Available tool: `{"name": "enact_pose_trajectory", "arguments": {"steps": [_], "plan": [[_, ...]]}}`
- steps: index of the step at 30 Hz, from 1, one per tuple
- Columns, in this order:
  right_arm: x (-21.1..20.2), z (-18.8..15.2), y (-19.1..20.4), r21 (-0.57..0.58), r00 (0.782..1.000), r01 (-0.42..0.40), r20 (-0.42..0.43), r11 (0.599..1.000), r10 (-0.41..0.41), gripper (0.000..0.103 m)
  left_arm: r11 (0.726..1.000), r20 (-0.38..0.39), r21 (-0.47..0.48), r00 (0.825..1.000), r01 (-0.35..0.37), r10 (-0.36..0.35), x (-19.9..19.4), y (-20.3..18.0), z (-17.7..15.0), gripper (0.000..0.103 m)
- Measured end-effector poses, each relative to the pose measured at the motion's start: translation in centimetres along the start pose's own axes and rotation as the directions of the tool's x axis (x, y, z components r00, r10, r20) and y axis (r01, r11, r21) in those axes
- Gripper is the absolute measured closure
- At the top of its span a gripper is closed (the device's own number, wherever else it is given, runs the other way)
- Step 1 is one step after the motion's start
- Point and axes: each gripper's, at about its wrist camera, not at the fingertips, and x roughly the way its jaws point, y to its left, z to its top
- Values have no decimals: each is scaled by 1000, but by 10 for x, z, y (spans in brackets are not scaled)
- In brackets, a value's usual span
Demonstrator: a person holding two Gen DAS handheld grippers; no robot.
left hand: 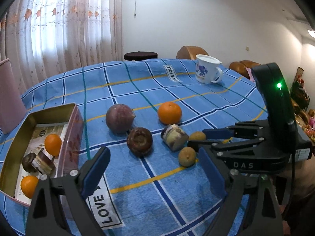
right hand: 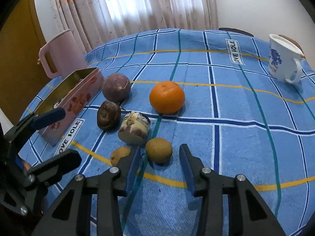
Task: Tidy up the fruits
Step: 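Move both open tools back over the remaining fruits on the cloth, then grasp a small brown round fruit with the left tool while the right tool grasps a kiwi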
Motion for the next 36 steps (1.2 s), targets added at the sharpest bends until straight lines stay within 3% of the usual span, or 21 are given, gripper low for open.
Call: {"name": "enact_pose_trajectory", "arguments": {"steps": [1, 4, 7, 10, 15, 18, 22, 28, 36], "plan": [[1, 1, 2, -13, 1000, 11, -7, 1000, -11, 74, 1000, -1, 2, 1000, -2, 2, 0, -1, 0, 11], [-1, 1, 4, -32, 1000, 23, 6, 999, -23, 74, 1000, -13, 7, 1000, 2, -2, 3, -2, 1, 17], [-11, -4, 7, -61, 992, 114, 56, 992, -111, 74, 1000, -25, 10, 1000, 4, -4, 8, -5, 1, 19], [-19, -10, 4, -51, 979, 185, 99, 982, -179, 74, 999, -56, 19, 998, 30, -29, 13, -11, 1, 32], [-34, -15, 0, -49, 958, 247, 159, 968, -237, 74, 995, -114, 2, 988, 103, -102, 26, -21, 1, 45], [-34, -17, -1, -45, 960, 240, 159, 970, -230, 74, 991, -142, -3, 981, 134, -133, 35, -26, 3, 53], [-38, -19, -1, -37, 956, 240, 183, 970, -229, 74, 985, -206, -31, 963, 169, -172, 52, -27, 2, 74], [-43, -23, 5, -19, 952, 209, 231, 978, -199, 74, 981, -182, -52, 964, 189, -196, 45, -25, 0, 76], [-49, -29, 12, -2, 940, 190, 288, 982, -182, 74, 988, -68, -54, 986, 148, -151, 21, -15, -2, 76]]}}
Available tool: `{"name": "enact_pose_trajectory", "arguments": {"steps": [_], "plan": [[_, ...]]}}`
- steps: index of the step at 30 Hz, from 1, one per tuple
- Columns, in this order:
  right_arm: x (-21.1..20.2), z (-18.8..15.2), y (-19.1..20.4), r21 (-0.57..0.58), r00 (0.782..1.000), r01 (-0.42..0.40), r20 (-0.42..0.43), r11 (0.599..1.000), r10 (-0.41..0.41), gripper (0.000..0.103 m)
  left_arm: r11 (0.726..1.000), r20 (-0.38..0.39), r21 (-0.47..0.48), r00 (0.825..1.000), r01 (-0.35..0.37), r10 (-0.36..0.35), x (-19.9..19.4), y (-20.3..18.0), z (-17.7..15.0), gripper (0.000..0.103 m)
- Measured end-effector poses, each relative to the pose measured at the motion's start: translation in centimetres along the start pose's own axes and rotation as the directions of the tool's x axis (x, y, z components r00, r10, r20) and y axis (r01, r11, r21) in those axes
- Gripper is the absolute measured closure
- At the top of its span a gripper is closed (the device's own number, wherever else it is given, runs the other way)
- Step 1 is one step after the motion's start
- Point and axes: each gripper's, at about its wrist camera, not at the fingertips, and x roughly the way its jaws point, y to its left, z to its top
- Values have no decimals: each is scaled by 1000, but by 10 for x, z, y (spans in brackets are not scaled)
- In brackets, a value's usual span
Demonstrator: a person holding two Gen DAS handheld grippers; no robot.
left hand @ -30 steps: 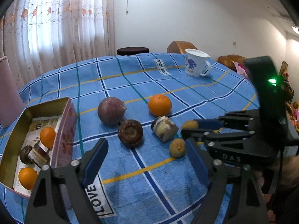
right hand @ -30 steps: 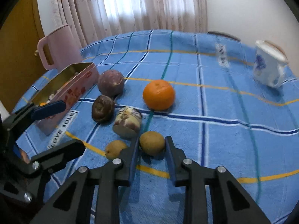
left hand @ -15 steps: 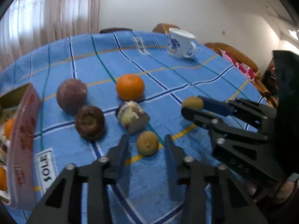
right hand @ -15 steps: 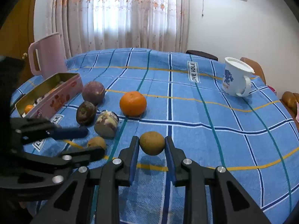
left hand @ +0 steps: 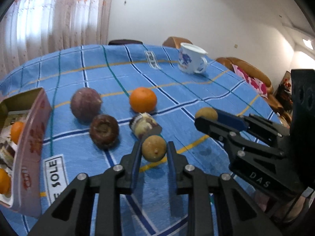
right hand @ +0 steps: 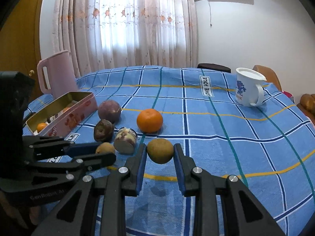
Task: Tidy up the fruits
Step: 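Grasp a small brown round fruit with the left tool while the right tool grasps a kiwi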
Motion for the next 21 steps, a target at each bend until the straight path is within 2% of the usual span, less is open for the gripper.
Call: {"name": "enact_pose_trajectory", "arguments": {"steps": [10, 21], "plan": [[-10, -5, 4, -14, 998, -21, 64, 1000, 21, 74, 999, 111, -14, 993, -46, 48, -20, 3, -4, 76], [-26, -8, 5, -22, 986, -51, 155, 998, 54, 74, 997, 163, 1, 984, -74, 73, -28, -3, -9, 76]]}}
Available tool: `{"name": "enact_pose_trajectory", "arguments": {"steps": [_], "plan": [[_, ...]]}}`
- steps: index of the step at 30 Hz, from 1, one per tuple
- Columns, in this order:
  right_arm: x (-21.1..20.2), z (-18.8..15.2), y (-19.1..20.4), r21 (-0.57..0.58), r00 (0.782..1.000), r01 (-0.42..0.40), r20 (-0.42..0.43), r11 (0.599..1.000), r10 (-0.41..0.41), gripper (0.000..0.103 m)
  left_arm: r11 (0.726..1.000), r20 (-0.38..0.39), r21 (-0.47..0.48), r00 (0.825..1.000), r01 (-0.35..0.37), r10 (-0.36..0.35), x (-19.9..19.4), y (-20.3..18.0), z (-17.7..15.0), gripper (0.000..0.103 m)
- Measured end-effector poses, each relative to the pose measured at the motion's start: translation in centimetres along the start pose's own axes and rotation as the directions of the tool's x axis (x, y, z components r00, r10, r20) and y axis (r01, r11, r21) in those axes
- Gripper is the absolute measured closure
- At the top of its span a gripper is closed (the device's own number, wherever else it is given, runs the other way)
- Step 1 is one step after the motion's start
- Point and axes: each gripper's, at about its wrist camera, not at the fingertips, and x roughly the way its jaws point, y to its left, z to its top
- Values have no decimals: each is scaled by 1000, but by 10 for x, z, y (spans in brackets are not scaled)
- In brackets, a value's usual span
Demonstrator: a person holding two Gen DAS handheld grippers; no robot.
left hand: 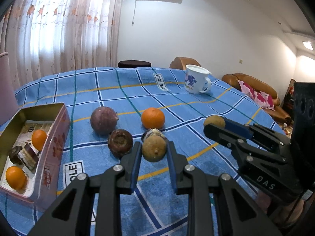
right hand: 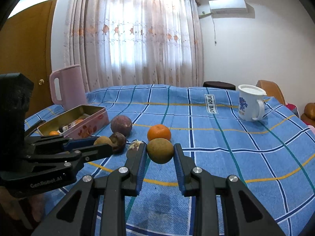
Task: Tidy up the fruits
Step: 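Grasp a small brown round fruit with the left tool while the right tool grasps a kiwi, then carry both fruits over the tin box and open both tools to release them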
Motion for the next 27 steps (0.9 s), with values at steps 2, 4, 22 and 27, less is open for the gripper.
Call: {"name": "enact_pose_trajectory", "arguments": {"steps": [2, 4, 22, 27], "plan": [[-2, 0, 1, -5, 1000, -1, 11, 1000, 1, 74, 1000, 12, 5, 1000, -5, 5, -3, -1, -1, 76], [-4, -1, 1, -9, 1000, -7, 21, 1000, 7, 74, 1000, 23, 10, 1000, -11, 11, -5, -2, -1, 76], [-18, -4, 6, -42, 994, -22, 103, 999, 26, 74, 999, 102, 29, 995, -24, 21, -27, -6, -2, 76], [-21, -4, 8, -50, 993, -29, 116, 998, 35, 74, 999, 122, 36, 992, -35, 31, -33, -9, 0, 76]]}}
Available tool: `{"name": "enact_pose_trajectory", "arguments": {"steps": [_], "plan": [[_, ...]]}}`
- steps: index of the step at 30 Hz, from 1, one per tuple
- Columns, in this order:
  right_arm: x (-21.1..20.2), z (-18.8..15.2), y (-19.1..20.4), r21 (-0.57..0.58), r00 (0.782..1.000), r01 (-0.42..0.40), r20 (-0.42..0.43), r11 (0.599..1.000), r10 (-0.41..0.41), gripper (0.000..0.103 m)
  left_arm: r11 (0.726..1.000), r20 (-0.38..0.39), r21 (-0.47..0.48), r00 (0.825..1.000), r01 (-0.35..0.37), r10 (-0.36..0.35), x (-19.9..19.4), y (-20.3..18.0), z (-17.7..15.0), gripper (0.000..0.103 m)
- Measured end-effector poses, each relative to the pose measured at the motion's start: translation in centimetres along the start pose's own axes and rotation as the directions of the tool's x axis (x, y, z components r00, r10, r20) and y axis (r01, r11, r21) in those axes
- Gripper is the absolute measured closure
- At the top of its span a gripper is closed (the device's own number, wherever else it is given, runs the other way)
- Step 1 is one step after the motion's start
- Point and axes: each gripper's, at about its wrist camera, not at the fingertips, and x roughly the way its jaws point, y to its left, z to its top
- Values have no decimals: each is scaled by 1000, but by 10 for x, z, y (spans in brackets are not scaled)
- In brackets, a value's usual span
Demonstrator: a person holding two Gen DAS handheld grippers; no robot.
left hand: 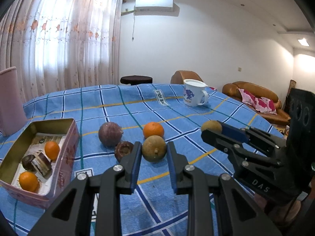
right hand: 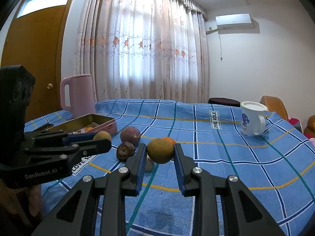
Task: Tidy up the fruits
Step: 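Carry both fruits over the tin box and open both tools to release them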
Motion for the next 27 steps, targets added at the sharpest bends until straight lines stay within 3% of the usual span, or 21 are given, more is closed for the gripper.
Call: {"name": "enact_pose_trajectory", "arguments": {"steps": [14, 27], "plan": [[-2, 1, 1, -8, 1000, -27, 7, 1000, 27, 74, 999, 53, 5, 998, -34, 33, -15, 4, 7, 76], [2, 8, 8, -28, 999, -48, -3, 998, 47, 74, 998, 35, -13, 997, -67, 67, -15, 17, 9, 76]]}}
